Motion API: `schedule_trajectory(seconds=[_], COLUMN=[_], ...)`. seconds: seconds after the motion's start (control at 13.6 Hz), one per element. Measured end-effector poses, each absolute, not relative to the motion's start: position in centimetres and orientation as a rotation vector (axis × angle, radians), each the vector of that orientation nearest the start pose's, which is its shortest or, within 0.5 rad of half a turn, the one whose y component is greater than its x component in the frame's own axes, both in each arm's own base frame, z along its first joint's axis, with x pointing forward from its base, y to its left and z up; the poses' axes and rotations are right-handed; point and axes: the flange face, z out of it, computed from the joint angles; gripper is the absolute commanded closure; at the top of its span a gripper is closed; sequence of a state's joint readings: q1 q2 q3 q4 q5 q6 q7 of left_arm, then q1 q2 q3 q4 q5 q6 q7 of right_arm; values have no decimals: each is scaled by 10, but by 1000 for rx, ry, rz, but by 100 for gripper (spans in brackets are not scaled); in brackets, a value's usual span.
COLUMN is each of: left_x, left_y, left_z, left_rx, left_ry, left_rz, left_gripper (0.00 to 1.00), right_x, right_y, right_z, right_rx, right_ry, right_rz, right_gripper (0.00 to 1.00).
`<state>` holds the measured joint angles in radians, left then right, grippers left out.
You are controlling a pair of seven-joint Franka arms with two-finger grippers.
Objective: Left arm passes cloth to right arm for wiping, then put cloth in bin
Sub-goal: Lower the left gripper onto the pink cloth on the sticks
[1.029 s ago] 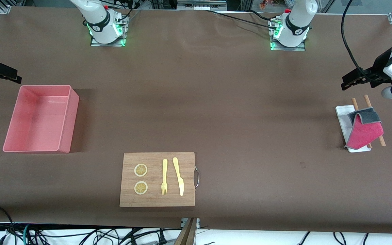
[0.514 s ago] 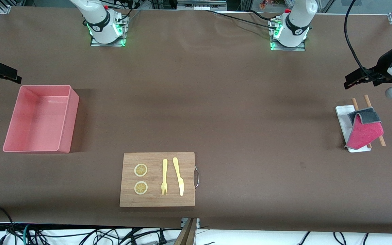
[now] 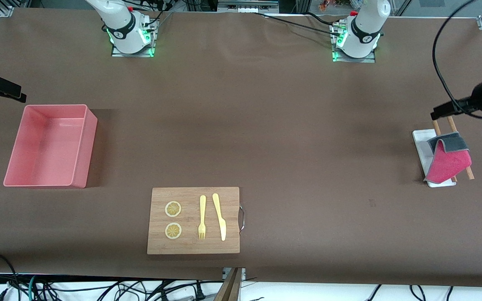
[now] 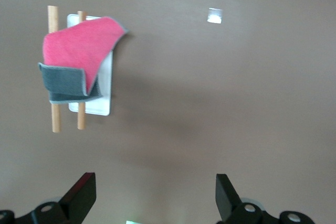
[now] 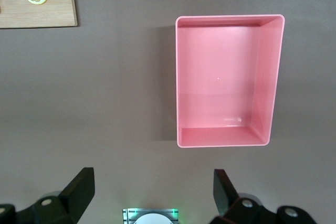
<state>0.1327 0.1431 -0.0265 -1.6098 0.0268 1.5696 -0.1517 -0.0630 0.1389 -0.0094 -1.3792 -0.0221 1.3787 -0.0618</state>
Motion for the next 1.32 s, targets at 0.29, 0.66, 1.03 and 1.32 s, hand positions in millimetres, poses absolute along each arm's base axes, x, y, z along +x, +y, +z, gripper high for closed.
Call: schedule_trajectory(seconds=[0.29,0.66,1.03,1.32], left_x=[615,614,606,605], left_y=[115,188,210,212], left_z=[424,341,288,283], left_rx=[-2909,-2871,-2857,-2823], left_ry=[-379,-483,-517,-482], left_rz=[372,490,604,611], left_gripper=[0,0,0,2], right_x=[575,575,575,575], right_y=[-44,-44,-44,-44], right_z=[619,619,619,619], right_rx=[-3148,-3148,-3148,-3148], right_ry=[22,22,22,22], right_rz=[222,222,222,222], right_gripper=[0,0,0,0])
